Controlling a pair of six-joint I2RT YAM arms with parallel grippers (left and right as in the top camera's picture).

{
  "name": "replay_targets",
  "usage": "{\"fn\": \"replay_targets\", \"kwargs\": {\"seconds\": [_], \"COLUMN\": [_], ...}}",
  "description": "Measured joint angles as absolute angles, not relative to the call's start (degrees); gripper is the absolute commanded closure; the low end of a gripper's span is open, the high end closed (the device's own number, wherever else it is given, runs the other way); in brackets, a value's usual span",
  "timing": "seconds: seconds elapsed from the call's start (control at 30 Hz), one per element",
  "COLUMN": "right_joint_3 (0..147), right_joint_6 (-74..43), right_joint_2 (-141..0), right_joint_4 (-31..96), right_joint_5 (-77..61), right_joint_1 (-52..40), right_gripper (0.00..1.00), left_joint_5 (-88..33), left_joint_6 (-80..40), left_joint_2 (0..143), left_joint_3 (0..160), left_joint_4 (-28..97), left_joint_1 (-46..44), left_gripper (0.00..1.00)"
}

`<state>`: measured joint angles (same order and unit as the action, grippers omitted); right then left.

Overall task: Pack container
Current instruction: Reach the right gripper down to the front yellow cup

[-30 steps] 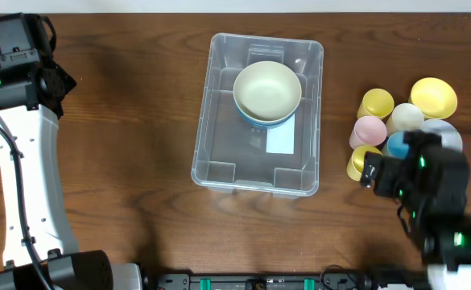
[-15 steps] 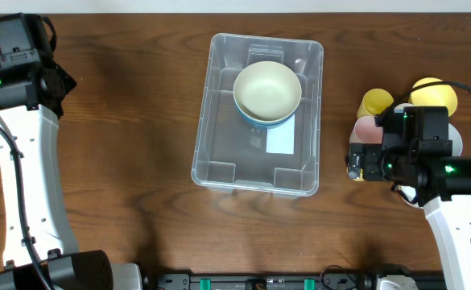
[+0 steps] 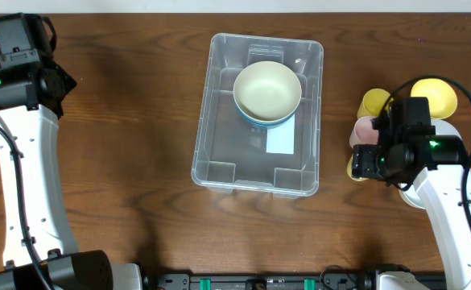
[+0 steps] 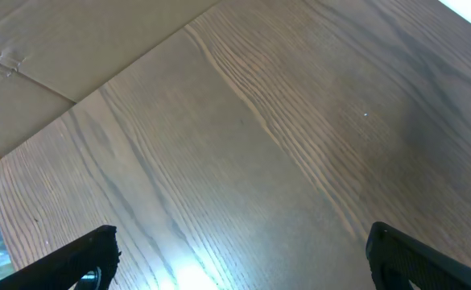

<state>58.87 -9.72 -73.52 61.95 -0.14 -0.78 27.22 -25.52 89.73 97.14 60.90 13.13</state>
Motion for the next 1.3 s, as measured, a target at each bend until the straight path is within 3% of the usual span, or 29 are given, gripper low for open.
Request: {"fn": "replay_targets", "kwargs": {"seconds": [0.13, 0.3, 0.53, 0.77, 1.1, 1.3], "right_joint_3": [58.87, 58.87, 57.84, 49.45, 42.33, 38.02], "right_joint_6": [-16.43, -23.77, -28.75, -30.30, -30.61, -30.85], "right_joint_2": [-72.14, -67.16, -62.83, -62.92, -62.98, -63.00], "right_joint_4": [62.57, 63.37, 61.34, 51.44, 43.38, 39.46], "right_joint_5": [4.67, 9.69, 12.12, 9.37, 6.42, 6.00], "right_joint_1": [-0.78, -0.78, -0.01, 2.33, 3.27, 3.27], "right_gripper": [0.21, 0.10, 0.08, 0.23, 0.23, 0.32], "left_joint_5": [27.22, 27.24, 27.24, 27.24, 27.24, 27.22], "left_joint_6": [-25.52, -25.54, -25.54, -25.52, -25.52, -25.54], "left_joint_2": [89.73, 89.73, 89.73, 89.73, 89.73, 89.73], "left_joint_3": [97.14, 97.14, 97.14, 97.14, 97.14, 97.14], "left_joint_4": [60.90, 60.90, 60.90, 60.88, 60.93, 60.90], "left_joint_1": [13.13, 13.13, 13.13, 13.13, 13.13, 13.13], "left_gripper": [0.02, 0.02, 0.02, 0.02, 0.02, 0.02]}}
